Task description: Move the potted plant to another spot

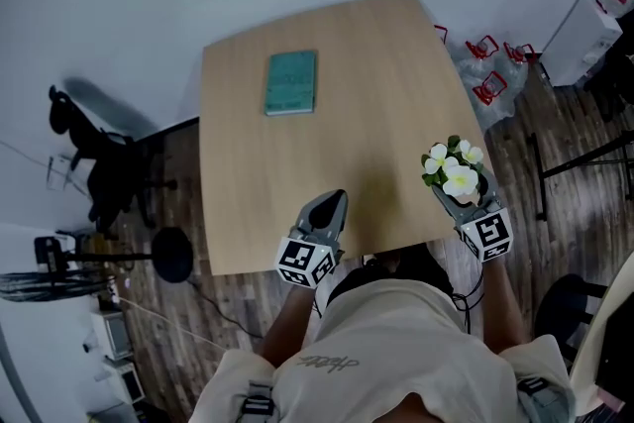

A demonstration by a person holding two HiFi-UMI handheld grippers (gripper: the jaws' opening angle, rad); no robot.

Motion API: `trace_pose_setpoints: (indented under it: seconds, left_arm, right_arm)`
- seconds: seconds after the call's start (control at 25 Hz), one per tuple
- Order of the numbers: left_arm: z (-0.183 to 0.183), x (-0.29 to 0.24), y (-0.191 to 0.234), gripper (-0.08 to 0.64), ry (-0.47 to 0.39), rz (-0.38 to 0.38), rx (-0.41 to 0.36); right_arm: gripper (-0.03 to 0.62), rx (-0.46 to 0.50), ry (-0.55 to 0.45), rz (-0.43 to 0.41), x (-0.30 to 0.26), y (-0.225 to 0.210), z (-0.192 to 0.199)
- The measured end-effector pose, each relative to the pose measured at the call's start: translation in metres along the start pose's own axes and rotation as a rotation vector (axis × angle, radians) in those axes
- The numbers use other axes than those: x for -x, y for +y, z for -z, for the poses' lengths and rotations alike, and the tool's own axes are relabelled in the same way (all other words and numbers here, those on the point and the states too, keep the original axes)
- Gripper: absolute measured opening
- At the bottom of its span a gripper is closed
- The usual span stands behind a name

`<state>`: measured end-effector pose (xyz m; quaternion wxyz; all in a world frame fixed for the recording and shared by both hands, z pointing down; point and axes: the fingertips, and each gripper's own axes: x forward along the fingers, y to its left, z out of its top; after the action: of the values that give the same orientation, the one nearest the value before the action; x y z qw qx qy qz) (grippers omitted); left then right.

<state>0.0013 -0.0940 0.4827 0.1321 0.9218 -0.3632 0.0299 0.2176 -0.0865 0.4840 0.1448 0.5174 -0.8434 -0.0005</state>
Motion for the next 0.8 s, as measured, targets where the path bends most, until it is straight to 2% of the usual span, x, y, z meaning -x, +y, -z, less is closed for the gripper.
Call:
trace_pose_setpoints:
  seconds: [0.4, 0.8]
  left_arm:
    - [0.003, 0.007, -0.009, 0.018, -0.011, -0.006, 0.008]
    - [0.0, 0.017, -0.028, 0.018, 0.003, -0.101, -0.016]
  right_arm:
    - [0.345, -0.007, -0.003, -0.013, 0.014, 0.013, 0.003]
    - [0.345, -0.019, -0.031, -0.094, 0.021, 0.01, 0.014]
